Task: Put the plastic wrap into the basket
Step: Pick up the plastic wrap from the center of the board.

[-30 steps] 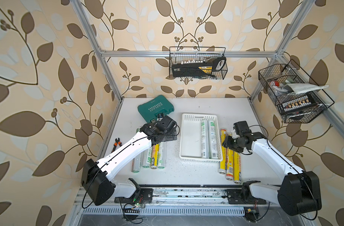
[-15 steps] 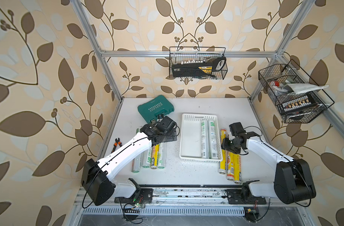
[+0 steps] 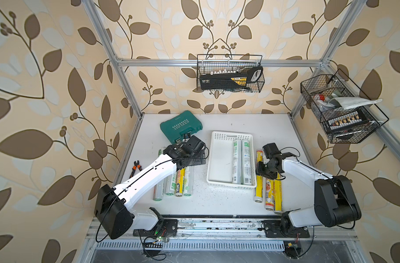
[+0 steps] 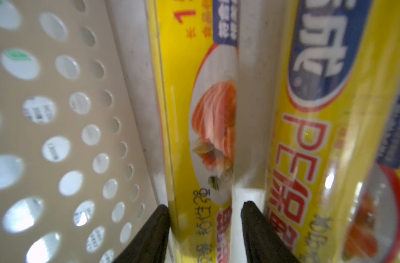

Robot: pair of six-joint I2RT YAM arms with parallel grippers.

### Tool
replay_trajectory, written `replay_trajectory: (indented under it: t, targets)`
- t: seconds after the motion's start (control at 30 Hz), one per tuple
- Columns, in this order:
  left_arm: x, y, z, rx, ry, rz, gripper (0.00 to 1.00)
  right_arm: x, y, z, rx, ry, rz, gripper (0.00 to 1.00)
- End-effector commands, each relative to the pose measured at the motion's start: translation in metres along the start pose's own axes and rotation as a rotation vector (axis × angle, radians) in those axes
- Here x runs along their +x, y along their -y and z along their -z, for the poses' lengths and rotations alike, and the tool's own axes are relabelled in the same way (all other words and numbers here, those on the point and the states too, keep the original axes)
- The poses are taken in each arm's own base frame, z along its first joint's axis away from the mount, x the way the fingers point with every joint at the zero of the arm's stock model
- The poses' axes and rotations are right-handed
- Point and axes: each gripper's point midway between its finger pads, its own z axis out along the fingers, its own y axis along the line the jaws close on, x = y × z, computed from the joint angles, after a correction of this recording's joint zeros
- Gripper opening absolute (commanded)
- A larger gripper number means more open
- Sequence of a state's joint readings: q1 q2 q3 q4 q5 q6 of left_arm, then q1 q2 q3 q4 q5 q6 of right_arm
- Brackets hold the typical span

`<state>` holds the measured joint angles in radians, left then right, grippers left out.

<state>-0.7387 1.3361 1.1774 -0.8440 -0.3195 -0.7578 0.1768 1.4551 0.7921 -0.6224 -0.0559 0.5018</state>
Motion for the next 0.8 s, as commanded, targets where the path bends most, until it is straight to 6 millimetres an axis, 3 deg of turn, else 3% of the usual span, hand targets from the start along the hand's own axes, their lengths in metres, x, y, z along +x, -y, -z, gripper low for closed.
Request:
replay_trajectory:
  t: [0.0,0.27,0.43,0.77]
  targets:
    - [-0.003,-0.001,0.001,0.003,0.011,0.019,0.99,0.002,0.001,-0.006,0.013,-0.012,0.016,0.55]
    - [-0.003,0.000,0.000,0.004,0.007,0.021,0.99,0.002,0.000,-0.012,0.017,-0.029,0.023,0.55]
    - [-0.003,0.000,0.000,0.002,0.005,0.021,0.99,-0.001,0.000,-0.008,0.024,-0.023,0.023,0.45]
    - [-0.005,0.000,0.004,0.005,0.007,0.024,0.99,-0.010,0.003,0.034,0.055,0.037,0.041,0.39]
